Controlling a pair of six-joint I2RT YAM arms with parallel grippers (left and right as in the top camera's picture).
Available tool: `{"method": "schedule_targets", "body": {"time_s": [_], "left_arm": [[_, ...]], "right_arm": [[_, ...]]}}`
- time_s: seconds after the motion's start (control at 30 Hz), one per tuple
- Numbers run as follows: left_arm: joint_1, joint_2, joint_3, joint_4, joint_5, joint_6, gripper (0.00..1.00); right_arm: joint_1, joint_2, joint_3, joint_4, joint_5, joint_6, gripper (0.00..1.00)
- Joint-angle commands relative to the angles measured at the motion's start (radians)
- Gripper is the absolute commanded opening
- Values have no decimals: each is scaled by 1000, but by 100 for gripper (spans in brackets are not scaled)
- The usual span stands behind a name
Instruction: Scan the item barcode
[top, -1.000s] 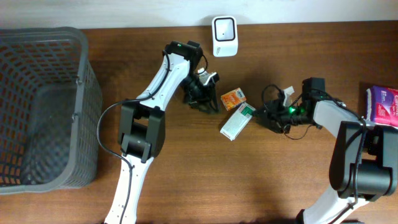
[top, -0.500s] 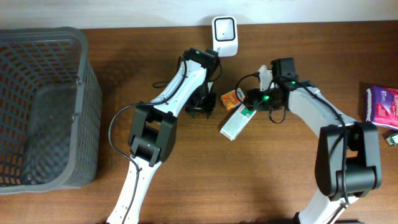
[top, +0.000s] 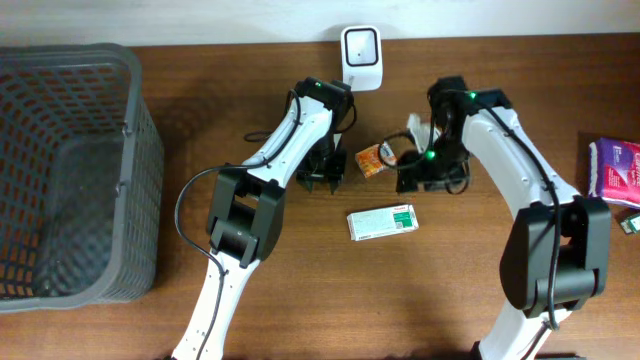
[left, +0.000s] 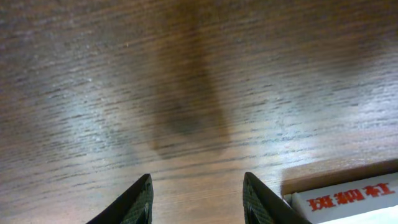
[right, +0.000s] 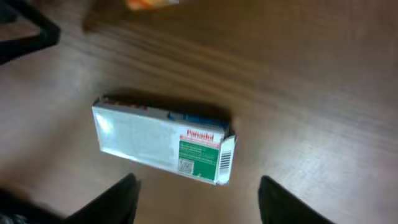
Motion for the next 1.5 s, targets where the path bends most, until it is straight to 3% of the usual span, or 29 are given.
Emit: {"method": "schedule_targets", "body": {"time_s": [0.0,0.07,0.13,0.27,0.4,0.47,0.53,0.6,0.63,0.67,0.7,0.73,0.77,0.8,1.0,1.17,1.2,1.23,1.27,1.37,1.47], "left_arm": [[3,11,-1,-2,-8,-9,46],[3,11,-2,-9,-8,-9,46],[3,11,-1,-12,-8,-9,46],[3,11,-2,-12,-8,-9,47],[3,11,-2,-12,-8,-9,47],[3,11,-1,-12,-8,-9,48],[3,11,-1,-12,-8,-9,48],[3,11,-1,-13,-8,-9,48],[3,11,-2,-16,-8,-9,48],[3,11,-2,-21,-8,-9,48],[3,11,-2,-24,-8,-9,48],[3,11,-1,-21,-8,-9,48],[3,11,-1,-15,-8,-9,49],[3,11,-2,-11,-7,-9,49],[3,11,-1,-12,-7,-9,49],[3,11,-2,-19,-7,-9,49],[3,11,-2,-19,-7,-9,49],[3,11,-1,-19,-7,-9,49],[3,11,-1,-19,-7,-9,50],[3,11,-1,-20,-7,-9,50],[3,11,-1,-27,-7,-9,50]], "right_arm": [[18,-5,-14,106,-6,-208,86],[27,16,-74,205,-7,-255,87],[28,41,-112,191,-65,-245,84],[29,44,-132,54,-85,-122,81],[29,44,-131,-161,-186,-123,80],[28,43,-111,-188,-169,-158,80],[28,43,-58,-80,-90,-156,82],[29,49,-61,214,-61,-156,82],[29,49,-72,300,-60,-156,74],[28,50,-76,333,-40,-152,46],[29,50,-76,332,-34,-143,31],[28,50,-77,330,-17,-108,24],[29,50,-88,331,10,-48,6],[29,50,-111,336,9,-26,4],[74,50,-335,399,74,103,4],[74,50,-291,64,-41,120,5],[74,50,-285,24,-40,116,8],[74,50,-284,42,-40,105,24],[74,50,-283,61,-40,97,63],[74,50,-281,68,-204,-86,67],[74,50,-290,66,-227,-106,62]]}}
